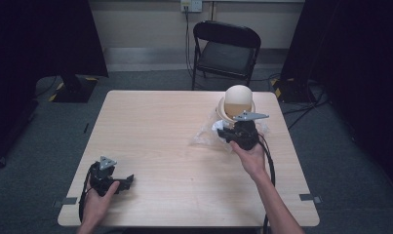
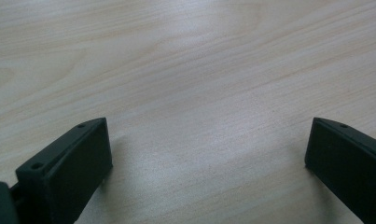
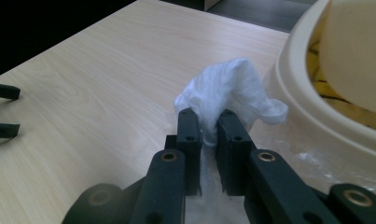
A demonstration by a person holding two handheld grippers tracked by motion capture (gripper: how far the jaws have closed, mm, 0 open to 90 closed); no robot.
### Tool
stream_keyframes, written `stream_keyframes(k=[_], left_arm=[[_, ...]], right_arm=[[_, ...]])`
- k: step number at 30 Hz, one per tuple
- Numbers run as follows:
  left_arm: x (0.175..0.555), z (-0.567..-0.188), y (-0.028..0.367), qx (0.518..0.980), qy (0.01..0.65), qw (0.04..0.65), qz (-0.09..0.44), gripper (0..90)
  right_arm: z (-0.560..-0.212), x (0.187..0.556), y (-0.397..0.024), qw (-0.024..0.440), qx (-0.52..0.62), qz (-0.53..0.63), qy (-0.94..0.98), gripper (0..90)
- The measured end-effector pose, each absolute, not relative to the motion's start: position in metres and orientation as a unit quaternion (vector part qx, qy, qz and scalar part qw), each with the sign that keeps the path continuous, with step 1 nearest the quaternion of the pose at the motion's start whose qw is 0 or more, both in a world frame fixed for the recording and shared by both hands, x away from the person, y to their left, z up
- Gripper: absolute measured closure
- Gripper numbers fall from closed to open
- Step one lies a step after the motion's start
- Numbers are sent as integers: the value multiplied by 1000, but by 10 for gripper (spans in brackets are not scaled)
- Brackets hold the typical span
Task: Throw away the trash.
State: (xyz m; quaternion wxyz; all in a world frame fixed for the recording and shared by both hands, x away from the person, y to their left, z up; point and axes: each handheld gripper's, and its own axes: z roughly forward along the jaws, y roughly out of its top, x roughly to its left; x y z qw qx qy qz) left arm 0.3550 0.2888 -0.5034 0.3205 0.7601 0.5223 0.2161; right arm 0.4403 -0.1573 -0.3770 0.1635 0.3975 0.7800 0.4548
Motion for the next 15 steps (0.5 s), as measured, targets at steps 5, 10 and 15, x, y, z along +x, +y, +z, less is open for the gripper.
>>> stream_keyframes(k=[5, 10, 15], left_arm=[[355, -503, 289, 760, 523, 320, 216, 0], [355, -503, 289, 760, 523, 320, 216, 0], [355, -503, 289, 760, 523, 320, 216, 0]], right_arm=[[-369, 449, -164, 173, 405, 451, 776, 814], [-362, 456, -170, 180, 413, 446, 773, 814], [-360, 465, -175, 183, 423, 441, 770, 814]])
